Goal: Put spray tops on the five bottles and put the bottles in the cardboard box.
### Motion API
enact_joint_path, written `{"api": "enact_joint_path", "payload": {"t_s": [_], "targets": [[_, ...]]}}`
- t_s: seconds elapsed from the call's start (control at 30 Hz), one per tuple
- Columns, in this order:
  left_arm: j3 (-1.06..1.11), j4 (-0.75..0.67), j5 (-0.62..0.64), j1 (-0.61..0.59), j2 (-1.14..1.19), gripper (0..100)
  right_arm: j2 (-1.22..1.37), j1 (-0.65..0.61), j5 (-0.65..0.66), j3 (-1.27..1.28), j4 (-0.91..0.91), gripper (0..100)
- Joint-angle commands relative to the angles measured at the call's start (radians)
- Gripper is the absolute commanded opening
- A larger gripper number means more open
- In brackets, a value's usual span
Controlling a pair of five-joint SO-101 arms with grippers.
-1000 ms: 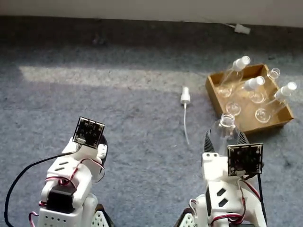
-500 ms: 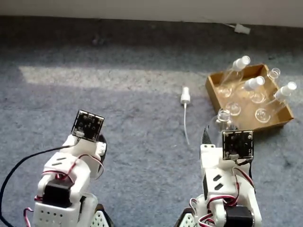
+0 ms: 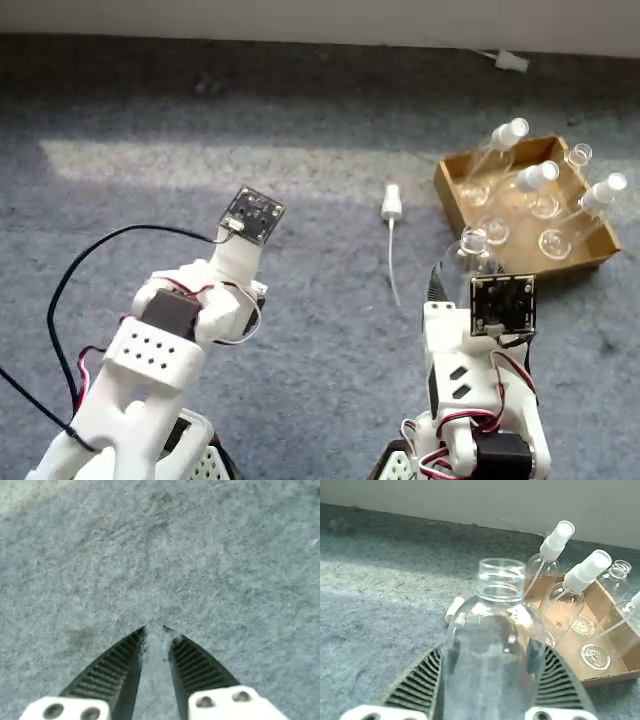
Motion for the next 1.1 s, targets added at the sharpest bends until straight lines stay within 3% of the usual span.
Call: {"api": "enact_joint_path", "payload": {"t_s": [0.0,0.17,0.47,0.77,1.07], "targets": [[-0.142,-0.061,0.153,0.108,0.105,1,-0.008,0.013,-0.012,0.028,-0.050,13.4],[-0.228,-0.163,0.210,0.128,0.219,1,-0.008,0.015,-0.008,0.038,-0.050,13.4],[-0.323,-0.477,0.313,0.145,0.516,1,-0.008,0.015,-0.006,0.042,-0.047,13.3],[-0.558,-0.509,0.310,0.232,0.825,1,-0.008,0.015,-0.006,0.047,-0.047,13.3],[-0.806,-0.511,0.315,0.263,1.099,26,-0.008,0.016,-0.006,0.048,-0.044,13.3]]}}
